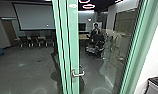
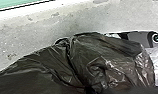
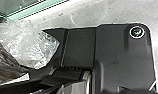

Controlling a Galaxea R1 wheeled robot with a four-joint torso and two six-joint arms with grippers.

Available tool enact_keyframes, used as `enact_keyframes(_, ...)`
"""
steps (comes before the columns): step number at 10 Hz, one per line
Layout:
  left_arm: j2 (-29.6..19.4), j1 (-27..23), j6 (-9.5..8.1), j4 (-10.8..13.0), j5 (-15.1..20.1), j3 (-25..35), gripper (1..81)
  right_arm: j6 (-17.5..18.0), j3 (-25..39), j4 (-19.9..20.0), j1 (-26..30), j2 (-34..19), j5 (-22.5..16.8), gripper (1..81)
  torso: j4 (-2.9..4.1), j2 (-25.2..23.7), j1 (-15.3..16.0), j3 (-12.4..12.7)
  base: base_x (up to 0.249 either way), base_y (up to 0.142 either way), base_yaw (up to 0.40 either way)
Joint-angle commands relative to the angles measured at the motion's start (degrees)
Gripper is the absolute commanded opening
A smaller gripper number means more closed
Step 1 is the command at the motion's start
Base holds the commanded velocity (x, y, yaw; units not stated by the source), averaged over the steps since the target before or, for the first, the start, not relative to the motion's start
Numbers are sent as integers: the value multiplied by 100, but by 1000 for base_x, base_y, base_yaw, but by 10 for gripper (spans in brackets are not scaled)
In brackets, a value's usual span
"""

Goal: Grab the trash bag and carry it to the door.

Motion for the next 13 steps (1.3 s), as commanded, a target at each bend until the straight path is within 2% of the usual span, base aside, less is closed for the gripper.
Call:
enact_keyframes(1, -11, -400, 41, 32, 348, -40, 10, -27, 31, 36, 280, 63, -269, 811, 0, 0, 0, 0, 0, 0, 349)
enact_keyframes(7, -2, -400, 41, 24, 339, -40, 10, -27, 23, 36, 280, 72, -261, 811, 0, 0, 0, 0, 0, 0, 249)
enact_keyframes(13, -20, -400, 33, 15, 348, -40, 10, -27, 31, 36, 280, 72, -260, 811, 0, 0, 0, 0, 0, 0, 0)
